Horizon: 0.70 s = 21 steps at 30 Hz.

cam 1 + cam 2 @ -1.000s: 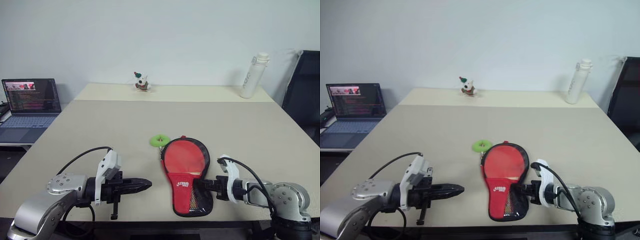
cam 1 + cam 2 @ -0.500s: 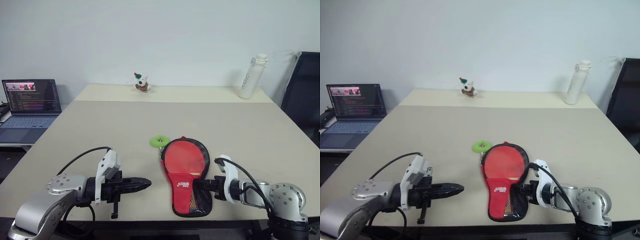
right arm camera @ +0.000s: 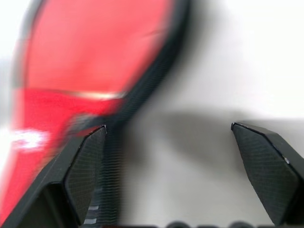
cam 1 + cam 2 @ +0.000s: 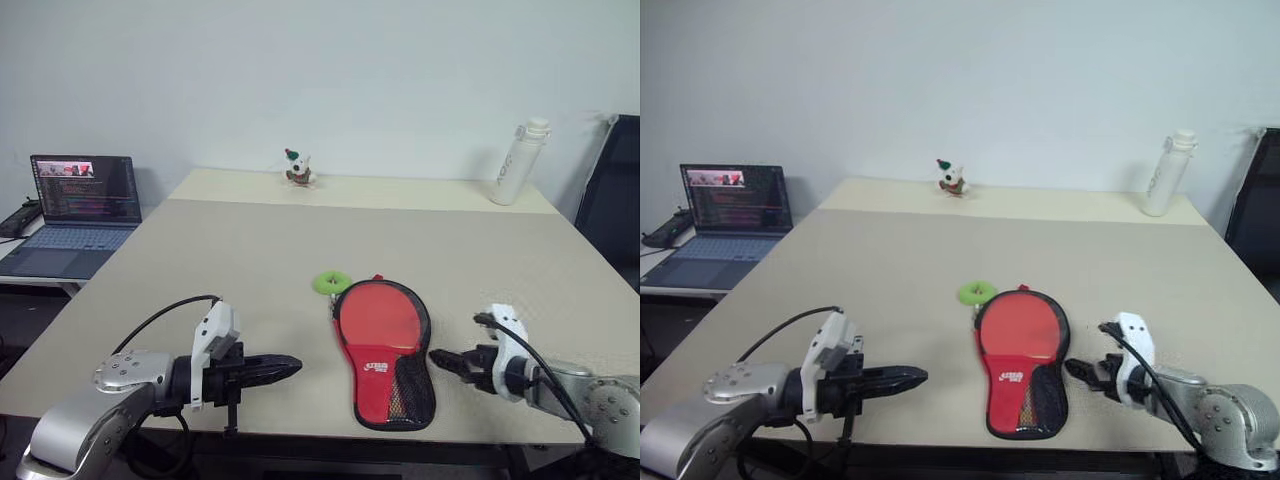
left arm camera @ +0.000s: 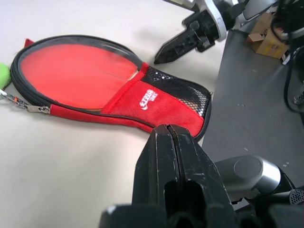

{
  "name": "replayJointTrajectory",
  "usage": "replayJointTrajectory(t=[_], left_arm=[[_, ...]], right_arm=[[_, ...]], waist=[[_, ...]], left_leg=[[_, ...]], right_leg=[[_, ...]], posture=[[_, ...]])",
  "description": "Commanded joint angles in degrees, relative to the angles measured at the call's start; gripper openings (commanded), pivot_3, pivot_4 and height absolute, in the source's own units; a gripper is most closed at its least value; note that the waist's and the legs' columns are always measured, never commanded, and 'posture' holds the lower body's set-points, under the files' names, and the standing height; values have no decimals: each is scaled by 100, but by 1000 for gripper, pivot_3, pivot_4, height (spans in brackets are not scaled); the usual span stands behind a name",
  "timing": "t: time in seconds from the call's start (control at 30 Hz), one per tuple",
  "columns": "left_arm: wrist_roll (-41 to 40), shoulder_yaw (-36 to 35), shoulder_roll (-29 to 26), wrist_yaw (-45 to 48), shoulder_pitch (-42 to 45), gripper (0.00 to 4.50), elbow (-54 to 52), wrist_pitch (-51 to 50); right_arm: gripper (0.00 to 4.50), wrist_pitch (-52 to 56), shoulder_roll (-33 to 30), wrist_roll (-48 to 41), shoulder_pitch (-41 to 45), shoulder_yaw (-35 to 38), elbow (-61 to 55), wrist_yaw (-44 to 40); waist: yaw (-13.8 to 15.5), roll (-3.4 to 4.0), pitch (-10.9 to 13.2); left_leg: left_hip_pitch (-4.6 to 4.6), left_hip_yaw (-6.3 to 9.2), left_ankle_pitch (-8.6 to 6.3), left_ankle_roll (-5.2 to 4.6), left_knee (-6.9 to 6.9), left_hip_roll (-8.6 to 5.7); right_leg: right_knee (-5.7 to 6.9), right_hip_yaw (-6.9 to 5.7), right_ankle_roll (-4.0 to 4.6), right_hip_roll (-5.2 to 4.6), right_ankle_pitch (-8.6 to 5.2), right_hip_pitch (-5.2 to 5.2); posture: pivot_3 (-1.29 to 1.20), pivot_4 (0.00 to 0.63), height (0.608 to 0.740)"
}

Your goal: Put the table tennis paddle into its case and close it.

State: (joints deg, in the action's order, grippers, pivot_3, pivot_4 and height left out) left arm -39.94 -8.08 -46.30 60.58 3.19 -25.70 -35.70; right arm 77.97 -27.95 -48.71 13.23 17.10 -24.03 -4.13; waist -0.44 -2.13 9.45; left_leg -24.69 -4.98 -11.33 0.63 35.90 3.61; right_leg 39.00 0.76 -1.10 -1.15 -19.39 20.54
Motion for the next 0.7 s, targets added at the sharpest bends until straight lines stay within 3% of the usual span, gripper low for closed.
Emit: replayJointTrajectory(t=[0.03,0.3,0.57,0.7], left_arm=[[40,-63,46,-112,152,0,91,111],[213,-156,245,-614,532,0,517,117],[682,-52,468,-1254,751,0,885,197],[1035,42,663,-1700,1111,1253,1318,224]], right_arm=[[4449,-1489,-56,586,67,-410,-124,-727],[4449,-2284,774,485,1304,-1285,270,-1717],[4449,-3382,1365,1621,1942,-2313,1357,-2048],[4500,-3698,1293,2071,1871,-2680,1573,-2306]], waist=[[-37,5,3],[-171,13,13],[-121,10,16],[-117,10,16]], left_leg=[[-3,1,0,0,-4,2],[-15,-4,-1,5,-17,5],[-20,-7,-3,9,-14,3],[-20,-7,-3,9,-14,3]], right_leg=[[3,0,0,5,0,7],[9,9,0,12,-1,33],[6,6,0,6,-1,33],[10,4,1,6,0,34]], posture=[[0,150,740],[0,150,740],[0,150,740],[0,150,740]])
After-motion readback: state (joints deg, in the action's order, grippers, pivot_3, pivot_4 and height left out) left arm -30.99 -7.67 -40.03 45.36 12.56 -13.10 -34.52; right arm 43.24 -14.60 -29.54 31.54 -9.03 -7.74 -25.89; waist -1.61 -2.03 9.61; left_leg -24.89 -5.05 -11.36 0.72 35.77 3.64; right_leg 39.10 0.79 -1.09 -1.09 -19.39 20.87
